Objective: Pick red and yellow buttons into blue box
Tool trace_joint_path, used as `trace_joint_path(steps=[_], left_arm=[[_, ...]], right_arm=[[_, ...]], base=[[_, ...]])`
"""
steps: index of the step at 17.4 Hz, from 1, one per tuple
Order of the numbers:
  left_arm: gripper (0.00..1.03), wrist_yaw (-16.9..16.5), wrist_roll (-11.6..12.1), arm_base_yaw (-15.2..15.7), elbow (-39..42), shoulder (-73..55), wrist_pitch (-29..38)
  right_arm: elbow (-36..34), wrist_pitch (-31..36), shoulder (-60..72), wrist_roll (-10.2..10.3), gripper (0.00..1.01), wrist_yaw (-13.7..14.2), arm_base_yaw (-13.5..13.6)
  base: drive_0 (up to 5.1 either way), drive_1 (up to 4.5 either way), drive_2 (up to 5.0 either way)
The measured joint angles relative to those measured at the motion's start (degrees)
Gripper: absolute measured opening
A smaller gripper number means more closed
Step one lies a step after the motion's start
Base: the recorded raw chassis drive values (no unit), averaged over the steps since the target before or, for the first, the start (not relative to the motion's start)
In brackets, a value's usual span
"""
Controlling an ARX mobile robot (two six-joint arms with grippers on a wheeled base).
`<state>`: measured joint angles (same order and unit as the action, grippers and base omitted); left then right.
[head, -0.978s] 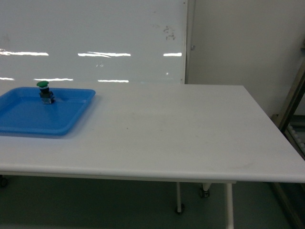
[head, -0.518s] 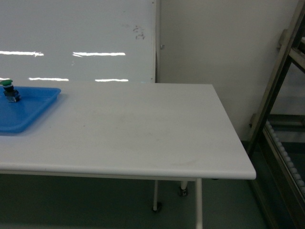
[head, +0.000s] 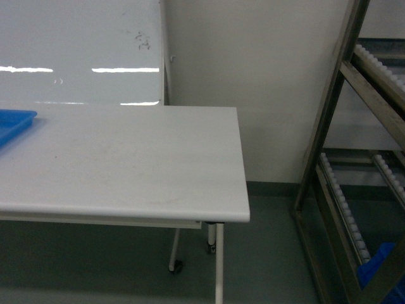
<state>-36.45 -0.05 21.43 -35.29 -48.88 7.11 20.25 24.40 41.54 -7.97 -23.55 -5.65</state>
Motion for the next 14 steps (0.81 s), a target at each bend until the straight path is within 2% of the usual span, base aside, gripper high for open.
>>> trace_joint_path(steps=[14], left_arm=[[0.24,0.00,0.00,0.00,0.00,0.13,0.11]], right_arm=[[0.00,-0.02,0.00,0.02,0.36,0.00,0.00]], base=[[4.8,-3.57,-1.4]])
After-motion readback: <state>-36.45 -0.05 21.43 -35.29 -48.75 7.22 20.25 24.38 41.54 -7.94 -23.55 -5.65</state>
